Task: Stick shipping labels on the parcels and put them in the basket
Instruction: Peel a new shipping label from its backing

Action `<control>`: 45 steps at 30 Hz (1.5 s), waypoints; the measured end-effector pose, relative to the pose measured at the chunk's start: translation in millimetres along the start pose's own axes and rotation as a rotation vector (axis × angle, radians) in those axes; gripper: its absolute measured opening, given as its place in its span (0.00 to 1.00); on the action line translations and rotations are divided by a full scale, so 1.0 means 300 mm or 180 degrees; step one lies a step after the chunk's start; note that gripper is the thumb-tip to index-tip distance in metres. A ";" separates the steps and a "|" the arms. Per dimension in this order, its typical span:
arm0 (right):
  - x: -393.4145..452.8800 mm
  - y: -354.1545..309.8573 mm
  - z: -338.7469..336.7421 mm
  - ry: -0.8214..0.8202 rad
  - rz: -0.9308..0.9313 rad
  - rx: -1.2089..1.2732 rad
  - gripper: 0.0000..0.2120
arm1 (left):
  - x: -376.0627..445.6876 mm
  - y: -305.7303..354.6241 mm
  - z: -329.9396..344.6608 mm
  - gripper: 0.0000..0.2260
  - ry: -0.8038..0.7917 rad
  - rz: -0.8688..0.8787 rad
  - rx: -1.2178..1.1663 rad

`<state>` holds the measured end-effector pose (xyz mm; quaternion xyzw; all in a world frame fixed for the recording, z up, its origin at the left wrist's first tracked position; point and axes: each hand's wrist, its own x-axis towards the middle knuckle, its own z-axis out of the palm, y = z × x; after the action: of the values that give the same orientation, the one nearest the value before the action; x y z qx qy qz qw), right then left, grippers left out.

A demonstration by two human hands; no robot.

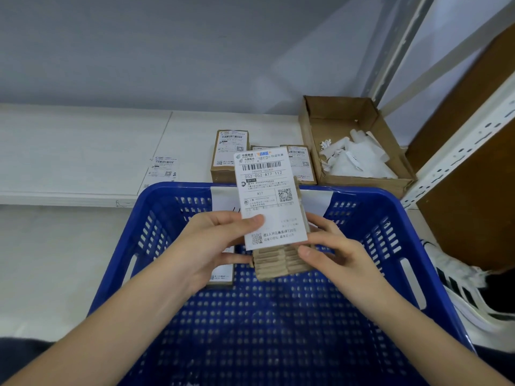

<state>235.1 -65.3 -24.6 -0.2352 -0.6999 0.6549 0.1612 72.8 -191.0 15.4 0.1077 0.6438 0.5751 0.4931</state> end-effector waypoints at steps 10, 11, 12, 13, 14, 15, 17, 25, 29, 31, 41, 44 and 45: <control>-0.001 -0.006 0.007 0.0208 -0.0022 -0.0021 0.07 | 0.005 -0.009 0.005 0.05 0.0162 0.0109 0.0103; -0.001 -0.005 0.006 0.0218 -0.0005 -0.0025 0.07 | 0.005 -0.011 0.006 0.05 0.0171 0.0112 0.0091; 0.000 -0.004 0.006 0.0229 0.0008 -0.0034 0.07 | 0.005 -0.011 0.006 0.04 0.0182 0.0116 0.0087; 0.000 -0.003 0.006 0.0239 0.0020 -0.0020 0.07 | 0.006 -0.011 0.006 0.04 0.0191 0.0120 0.0090; -0.001 -0.003 0.008 0.0249 0.0044 0.0025 0.06 | 0.007 -0.010 0.006 0.05 0.0193 0.0123 0.0093; 0.000 -0.005 0.010 0.0259 0.0069 0.0091 0.07 | 0.007 -0.010 0.005 0.05 0.0189 0.0123 0.0092; -0.001 -0.006 0.014 0.0281 0.0068 0.0186 0.11 | 0.009 -0.011 0.003 0.07 0.0183 0.0123 0.0097; -0.001 0.005 0.010 0.0267 -0.0018 0.0105 0.09 | 0.012 -0.013 0.004 0.06 0.0187 0.0130 0.0088; -0.002 0.005 0.012 0.0258 -0.0086 0.0086 0.13 | 0.013 -0.014 0.006 0.06 0.0223 0.0138 0.0100; -0.002 0.004 0.013 0.0266 -0.0106 0.0045 0.13 | 0.016 -0.017 0.007 0.06 0.0250 0.0155 0.0107; -0.005 0.016 0.019 0.0249 -0.0211 0.0006 0.09 | 0.021 -0.053 0.033 0.06 0.0671 0.0745 0.0514; -0.007 0.015 0.024 0.0214 -0.0242 -0.0105 0.07 | 0.026 -0.070 0.042 0.17 0.0843 0.1035 0.0670; -0.008 0.014 0.025 0.0210 -0.0251 -0.0119 0.07 | 0.023 -0.076 0.046 0.20 0.0865 0.1117 0.0685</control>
<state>233.7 -72.9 -29.2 -0.2318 -0.7150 0.6268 0.2055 89.5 -184.4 -5.3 0.1915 0.7331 0.5893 0.2803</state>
